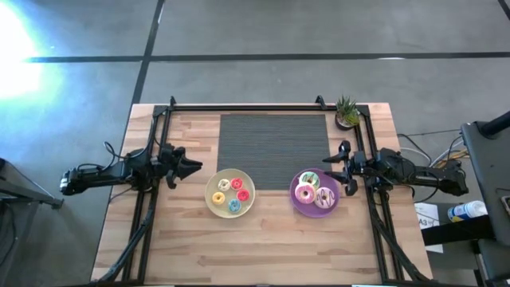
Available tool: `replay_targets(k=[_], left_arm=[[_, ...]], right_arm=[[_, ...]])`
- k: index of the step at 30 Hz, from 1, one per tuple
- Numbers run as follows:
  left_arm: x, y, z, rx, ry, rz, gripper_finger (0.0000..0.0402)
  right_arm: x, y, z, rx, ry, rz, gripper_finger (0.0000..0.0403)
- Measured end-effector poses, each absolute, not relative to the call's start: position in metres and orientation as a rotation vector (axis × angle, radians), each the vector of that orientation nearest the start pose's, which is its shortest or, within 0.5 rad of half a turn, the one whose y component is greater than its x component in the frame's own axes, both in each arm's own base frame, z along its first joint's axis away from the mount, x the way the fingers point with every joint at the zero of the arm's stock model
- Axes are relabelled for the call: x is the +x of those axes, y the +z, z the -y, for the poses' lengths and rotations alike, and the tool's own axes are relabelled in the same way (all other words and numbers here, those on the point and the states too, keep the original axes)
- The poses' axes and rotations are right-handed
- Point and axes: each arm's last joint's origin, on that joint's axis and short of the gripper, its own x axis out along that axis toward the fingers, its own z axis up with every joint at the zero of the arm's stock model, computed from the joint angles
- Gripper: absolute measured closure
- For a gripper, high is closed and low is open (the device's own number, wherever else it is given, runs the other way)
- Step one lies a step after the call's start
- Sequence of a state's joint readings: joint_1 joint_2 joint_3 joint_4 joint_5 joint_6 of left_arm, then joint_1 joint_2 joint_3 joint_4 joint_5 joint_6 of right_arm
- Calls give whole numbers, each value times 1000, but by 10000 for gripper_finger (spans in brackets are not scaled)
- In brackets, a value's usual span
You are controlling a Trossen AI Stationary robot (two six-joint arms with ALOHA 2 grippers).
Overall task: Pick & Place donuts
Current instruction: Return to Home Position
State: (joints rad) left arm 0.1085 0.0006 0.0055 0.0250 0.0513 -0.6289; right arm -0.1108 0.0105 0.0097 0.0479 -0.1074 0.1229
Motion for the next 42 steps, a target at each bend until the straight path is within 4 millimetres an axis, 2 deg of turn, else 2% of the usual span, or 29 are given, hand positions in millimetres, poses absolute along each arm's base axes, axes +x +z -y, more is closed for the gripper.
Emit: replay_targets(k=[12, 21, 24, 42], left_arm=[[97, 168, -9, -617, 45, 44, 339], [97, 166, -2, -101, -12, 14, 339], [97, 166, -1, 4, -20, 13, 339], [97, 165, -3, -86, 23, 6, 339]], right_arm=[[97, 171, 8, 117, -1, 48, 197], [97, 171, 8, 118, -1, 47, 197], [97, 171, 8, 117, -1, 48, 197], [97, 171, 8, 117, -1, 49, 197]])
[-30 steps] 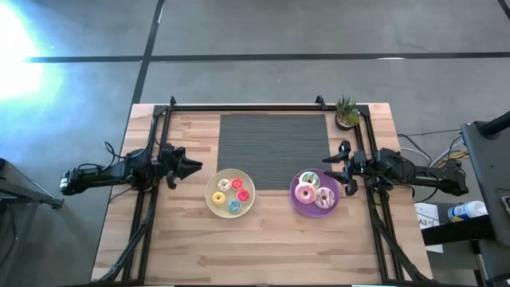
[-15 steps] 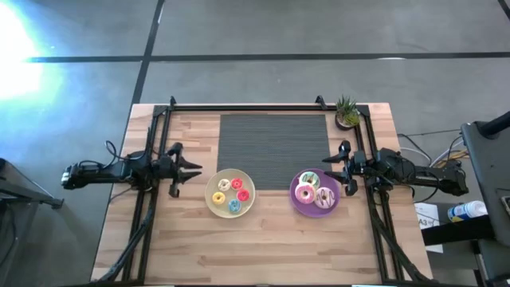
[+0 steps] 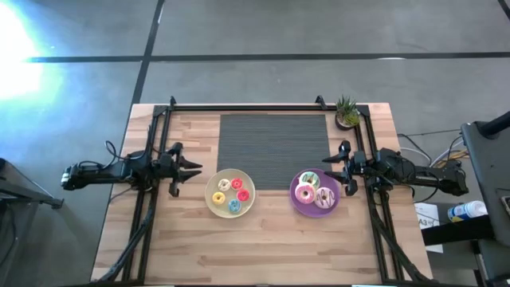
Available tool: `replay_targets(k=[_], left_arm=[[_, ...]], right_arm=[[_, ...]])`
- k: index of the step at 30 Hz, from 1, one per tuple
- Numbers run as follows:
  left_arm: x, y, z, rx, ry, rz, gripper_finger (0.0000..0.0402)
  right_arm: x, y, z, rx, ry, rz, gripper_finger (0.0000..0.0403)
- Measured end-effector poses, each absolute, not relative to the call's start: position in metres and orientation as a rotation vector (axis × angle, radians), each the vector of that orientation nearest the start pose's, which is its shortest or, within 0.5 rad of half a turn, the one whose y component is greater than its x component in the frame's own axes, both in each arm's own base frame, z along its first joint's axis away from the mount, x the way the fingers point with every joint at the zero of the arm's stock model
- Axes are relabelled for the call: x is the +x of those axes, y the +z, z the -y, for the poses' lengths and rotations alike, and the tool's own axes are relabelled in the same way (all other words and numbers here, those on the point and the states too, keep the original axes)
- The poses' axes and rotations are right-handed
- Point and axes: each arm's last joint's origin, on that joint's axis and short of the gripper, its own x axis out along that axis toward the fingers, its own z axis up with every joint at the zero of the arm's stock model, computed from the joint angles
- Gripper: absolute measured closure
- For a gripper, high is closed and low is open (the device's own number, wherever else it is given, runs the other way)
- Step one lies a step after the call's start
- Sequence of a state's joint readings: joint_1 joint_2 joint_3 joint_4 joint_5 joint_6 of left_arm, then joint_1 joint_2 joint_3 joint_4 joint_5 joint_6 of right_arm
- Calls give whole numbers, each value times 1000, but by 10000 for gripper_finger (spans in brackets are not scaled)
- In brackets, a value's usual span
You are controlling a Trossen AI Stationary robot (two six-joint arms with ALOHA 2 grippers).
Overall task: Pick & Place donuts
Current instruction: Return to Home Position
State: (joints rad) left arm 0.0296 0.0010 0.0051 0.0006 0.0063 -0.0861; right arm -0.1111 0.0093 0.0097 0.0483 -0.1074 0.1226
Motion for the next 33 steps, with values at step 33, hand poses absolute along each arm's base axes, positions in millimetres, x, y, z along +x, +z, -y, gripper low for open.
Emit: replay_targets(k=[33], left_arm=[[97, 168, -3, -86, 27, 23, 339]], right_arm=[[97, 171, 8, 117, 0, 48, 197]])
